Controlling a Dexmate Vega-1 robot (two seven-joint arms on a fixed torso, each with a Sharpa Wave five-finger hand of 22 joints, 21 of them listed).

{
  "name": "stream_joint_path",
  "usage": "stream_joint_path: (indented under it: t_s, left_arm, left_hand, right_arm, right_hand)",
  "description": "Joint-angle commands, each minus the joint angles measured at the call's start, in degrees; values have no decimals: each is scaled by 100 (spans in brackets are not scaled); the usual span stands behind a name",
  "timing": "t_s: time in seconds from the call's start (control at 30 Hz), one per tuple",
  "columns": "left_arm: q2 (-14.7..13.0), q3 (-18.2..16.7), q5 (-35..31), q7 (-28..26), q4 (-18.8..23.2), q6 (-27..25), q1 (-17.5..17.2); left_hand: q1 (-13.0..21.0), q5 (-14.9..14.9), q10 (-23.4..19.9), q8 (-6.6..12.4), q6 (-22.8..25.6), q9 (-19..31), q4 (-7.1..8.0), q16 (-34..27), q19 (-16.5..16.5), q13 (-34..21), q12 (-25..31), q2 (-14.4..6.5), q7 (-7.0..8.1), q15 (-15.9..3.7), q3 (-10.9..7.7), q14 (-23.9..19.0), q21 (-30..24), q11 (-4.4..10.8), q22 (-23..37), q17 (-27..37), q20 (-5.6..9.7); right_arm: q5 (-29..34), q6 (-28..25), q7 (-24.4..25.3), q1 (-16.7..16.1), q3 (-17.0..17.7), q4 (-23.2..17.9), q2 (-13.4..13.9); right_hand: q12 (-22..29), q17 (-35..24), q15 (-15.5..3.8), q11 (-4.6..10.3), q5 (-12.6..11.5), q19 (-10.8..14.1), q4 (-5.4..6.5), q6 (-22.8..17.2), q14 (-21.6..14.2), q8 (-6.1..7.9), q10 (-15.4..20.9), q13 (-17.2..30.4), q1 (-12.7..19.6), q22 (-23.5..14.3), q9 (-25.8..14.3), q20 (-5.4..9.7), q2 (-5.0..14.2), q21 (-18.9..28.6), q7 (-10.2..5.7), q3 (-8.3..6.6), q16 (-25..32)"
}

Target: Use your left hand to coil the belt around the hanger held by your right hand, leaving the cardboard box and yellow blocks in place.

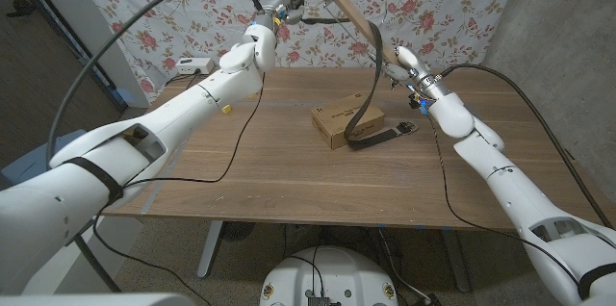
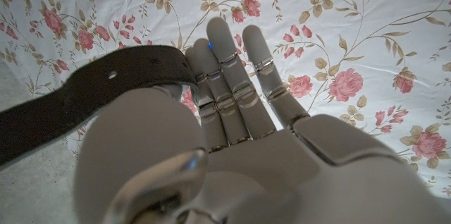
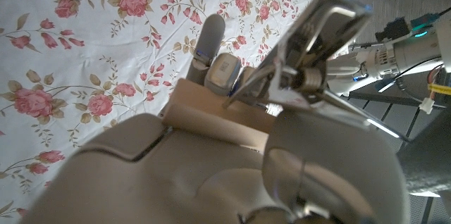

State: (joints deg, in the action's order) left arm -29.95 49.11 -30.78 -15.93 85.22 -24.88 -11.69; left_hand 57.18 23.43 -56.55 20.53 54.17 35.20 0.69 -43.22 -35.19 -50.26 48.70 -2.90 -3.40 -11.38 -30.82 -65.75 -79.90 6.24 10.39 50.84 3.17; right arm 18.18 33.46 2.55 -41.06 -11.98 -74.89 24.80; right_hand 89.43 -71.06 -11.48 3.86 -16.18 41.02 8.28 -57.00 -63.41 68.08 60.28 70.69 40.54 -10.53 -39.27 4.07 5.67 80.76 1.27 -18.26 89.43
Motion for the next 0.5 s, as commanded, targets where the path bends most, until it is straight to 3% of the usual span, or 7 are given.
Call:
stream_joint_path:
  t_s: [0.03,0.23,0.5]
  left_arm:
    - [-344,154,-143,567,354,-98,-320]
    - [-542,165,-113,904,621,-146,-552]
    - [-729,147,-9,1290,954,-166,-809]
  left_hand:
    - [29,26,-189,-10,321,29,-142,27,10,-33,-12,66,-227,-51,-204,-83,-37,179,12,39,276]
    - [29,27,-198,-26,320,60,-130,45,11,-53,-24,71,-230,-55,-220,-81,-41,174,11,66,278]
    - [35,26,-217,-65,336,84,-116,61,9,-53,-68,85,-229,-49,-243,-126,-55,189,14,104,277]
  right_arm:
    - [49,-36,739,223,220,401,-328]
    - [1070,-344,2422,324,302,634,-600]
    - [1433,-712,3069,585,219,982,-708]
  right_hand:
    - [24,-9,-56,-21,-21,-18,5,-12,-21,67,6,20,-406,-9,4,152,380,54,29,-45,30]
    - [34,-8,-60,6,-20,33,2,-58,-49,100,48,20,-399,-7,31,156,391,82,30,-64,35]
    - [24,-9,-57,40,-9,22,-12,-50,-78,142,41,21,-377,-7,56,180,398,102,-3,-103,34]
